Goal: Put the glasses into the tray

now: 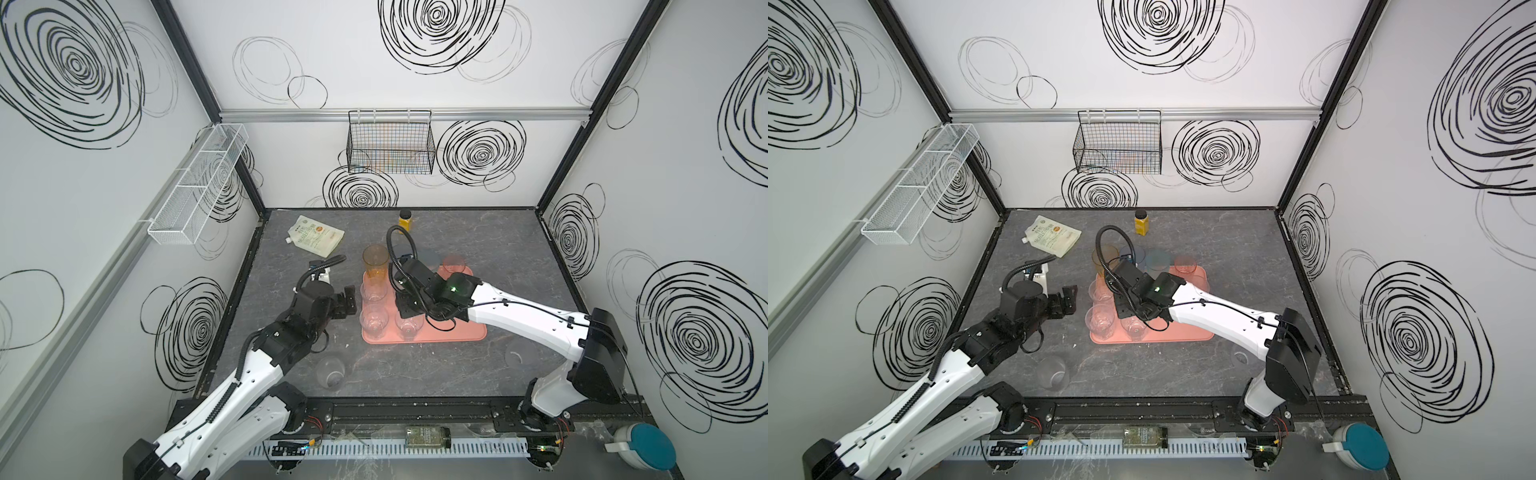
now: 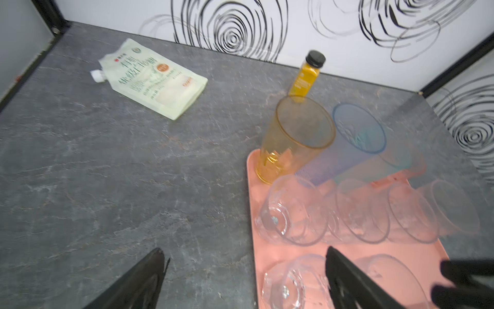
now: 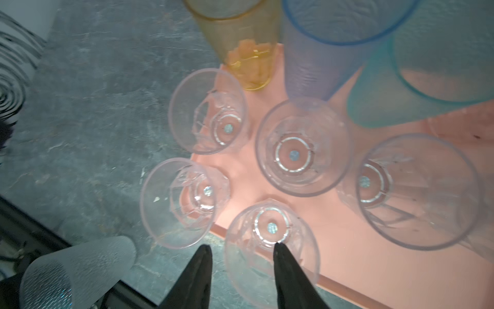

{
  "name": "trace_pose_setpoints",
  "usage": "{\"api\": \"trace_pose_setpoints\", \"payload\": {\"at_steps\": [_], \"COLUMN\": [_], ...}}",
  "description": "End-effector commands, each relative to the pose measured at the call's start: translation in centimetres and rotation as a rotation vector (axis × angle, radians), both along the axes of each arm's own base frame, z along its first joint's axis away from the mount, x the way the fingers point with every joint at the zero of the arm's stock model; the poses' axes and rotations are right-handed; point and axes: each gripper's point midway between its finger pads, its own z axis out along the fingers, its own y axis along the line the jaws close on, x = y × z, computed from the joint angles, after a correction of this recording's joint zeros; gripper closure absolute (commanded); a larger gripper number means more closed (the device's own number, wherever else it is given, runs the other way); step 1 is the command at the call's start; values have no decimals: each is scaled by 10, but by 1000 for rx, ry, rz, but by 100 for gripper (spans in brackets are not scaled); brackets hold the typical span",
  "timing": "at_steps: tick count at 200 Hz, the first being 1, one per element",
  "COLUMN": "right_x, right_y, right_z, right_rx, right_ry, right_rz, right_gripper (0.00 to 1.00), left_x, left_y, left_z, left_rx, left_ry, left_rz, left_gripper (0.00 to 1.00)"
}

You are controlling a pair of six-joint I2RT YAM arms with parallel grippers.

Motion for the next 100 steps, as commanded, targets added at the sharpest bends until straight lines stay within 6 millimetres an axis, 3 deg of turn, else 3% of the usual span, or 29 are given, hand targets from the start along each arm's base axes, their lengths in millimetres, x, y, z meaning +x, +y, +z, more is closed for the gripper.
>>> {"api": "trace_pose_setpoints", "payload": {"at_steps": [1,17,40,57,100], "right_x": [-19,-31,-53,-67,-91], "right_y": [40,64,103,124,155], "right_z": [1,-3,-9,-20,-47], "right_rx": [39,49,58,37,6], "right_ry": [24,43,72,100,160], "right_rz": [115,179,291,359,463], "right_gripper": [55,54,51,49,48], "left_x": [11,13,15,16,14], "left_y": [28,60,86,92,101], "left_z": [12,8,5,4,3], "left_rx": [-46,-80,-135,-124,-107], "left_ry": [2,24,17,21,17], "left_rz": [79,186,258,293,333], "left_gripper": [4,4,4,4,4]}}
